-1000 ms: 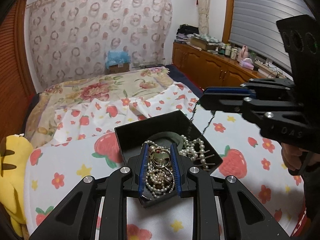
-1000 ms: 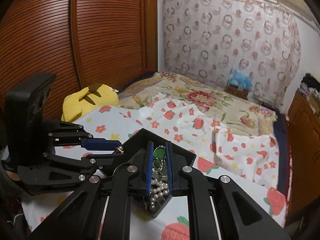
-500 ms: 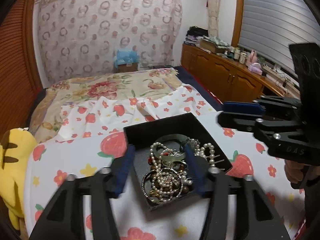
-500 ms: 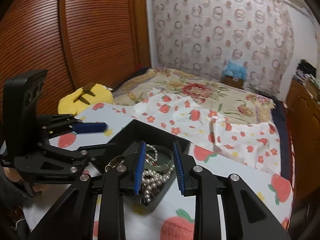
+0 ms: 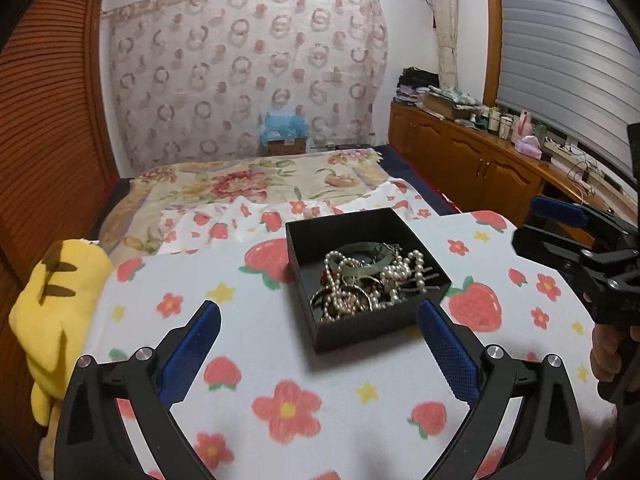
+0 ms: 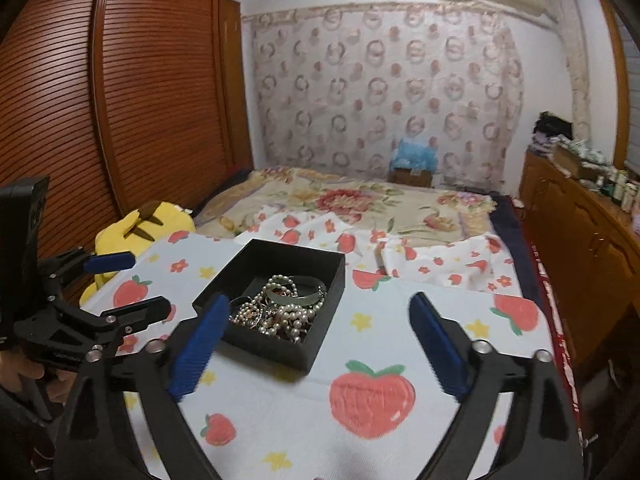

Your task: Organize jewelry

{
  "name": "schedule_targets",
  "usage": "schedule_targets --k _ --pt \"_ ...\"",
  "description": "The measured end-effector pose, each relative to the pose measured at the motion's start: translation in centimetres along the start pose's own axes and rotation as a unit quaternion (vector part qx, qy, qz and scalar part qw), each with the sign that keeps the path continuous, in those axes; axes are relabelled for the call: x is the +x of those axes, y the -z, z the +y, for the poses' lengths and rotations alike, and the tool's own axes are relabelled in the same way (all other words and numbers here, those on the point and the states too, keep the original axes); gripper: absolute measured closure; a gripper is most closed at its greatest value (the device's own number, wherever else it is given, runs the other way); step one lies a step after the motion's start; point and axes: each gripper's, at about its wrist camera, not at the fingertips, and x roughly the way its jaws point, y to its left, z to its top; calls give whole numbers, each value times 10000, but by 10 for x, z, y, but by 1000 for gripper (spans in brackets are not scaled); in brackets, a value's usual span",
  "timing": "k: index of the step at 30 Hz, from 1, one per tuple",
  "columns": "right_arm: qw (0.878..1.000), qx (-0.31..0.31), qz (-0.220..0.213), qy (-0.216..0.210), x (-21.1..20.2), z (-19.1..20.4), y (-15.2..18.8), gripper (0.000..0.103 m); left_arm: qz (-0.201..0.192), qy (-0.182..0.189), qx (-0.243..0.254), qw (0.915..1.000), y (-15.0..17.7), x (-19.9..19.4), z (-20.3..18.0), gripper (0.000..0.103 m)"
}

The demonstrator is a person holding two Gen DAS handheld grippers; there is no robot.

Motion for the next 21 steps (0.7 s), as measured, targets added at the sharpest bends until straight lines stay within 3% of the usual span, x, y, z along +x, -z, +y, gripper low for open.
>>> schedule_targets --k 6,21 --pt "9990 -5 -259 363 -34 11 16 3 -149 -290 -117 9994 12 -29 -4 8" --pt "9964 297 -584 533 -90 18 45 3 -468 -474 -192 9976 36 -70 -11 8"
